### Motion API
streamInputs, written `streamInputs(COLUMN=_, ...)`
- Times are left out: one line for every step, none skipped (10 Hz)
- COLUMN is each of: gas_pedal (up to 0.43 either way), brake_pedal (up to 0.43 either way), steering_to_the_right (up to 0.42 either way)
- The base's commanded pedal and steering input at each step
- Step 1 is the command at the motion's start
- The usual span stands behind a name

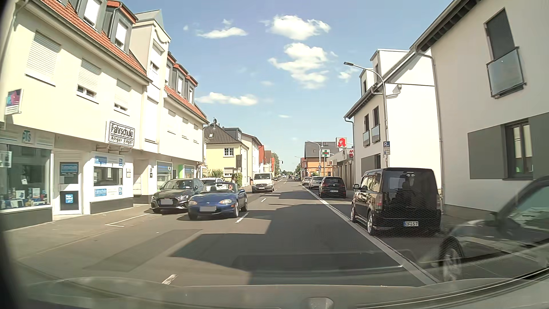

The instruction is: Follow the waypoints while adhering to traffic rules and regulations

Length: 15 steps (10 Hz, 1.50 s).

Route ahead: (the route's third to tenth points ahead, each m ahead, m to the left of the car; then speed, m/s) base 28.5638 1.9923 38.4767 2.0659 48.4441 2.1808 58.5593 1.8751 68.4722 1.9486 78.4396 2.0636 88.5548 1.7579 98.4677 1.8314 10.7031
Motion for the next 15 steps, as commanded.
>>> streamInputs(gas_pedal=0.067, brake_pedal=0.030, steering_to_the_right=0.003)
streamInputs(gas_pedal=0.067, brake_pedal=0.030, steering_to_the_right=0.003)
streamInputs(gas_pedal=0.079, brake_pedal=0.030, steering_to_the_right=0.004)
streamInputs(gas_pedal=0.079, brake_pedal=0.030, steering_to_the_right=0.004)
streamInputs(gas_pedal=0.087, brake_pedal=0.030, steering_to_the_right=0.003)
streamInputs(gas_pedal=0.087, brake_pedal=0.030, steering_to_the_right=0.003)
streamInputs(gas_pedal=0.098, brake_pedal=0.030, steering_to_the_right=0.003)
streamInputs(gas_pedal=0.098, brake_pedal=0.030, steering_to_the_right=0.003)
streamInputs(gas_pedal=0.098, brake_pedal=0.030, steering_to_the_right=0.002)
streamInputs(gas_pedal=0.098, brake_pedal=0.030, steering_to_the_right=-0.001)
streamInputs(gas_pedal=0.098, brake_pedal=0.030, steering_to_the_right=-0.008)
streamInputs(gas_pedal=0.098, brake_pedal=0.030, steering_to_the_right=-0.011)
streamInputs(gas_pedal=0.098, brake_pedal=0.030, steering_to_the_right=-0.011)
streamInputs(gas_pedal=0.098, brake_pedal=0.030, steering_to_the_right=-0.011)
streamInputs(gas_pedal=0.098, brake_pedal=0.030, steering_to_the_right=-0.009)
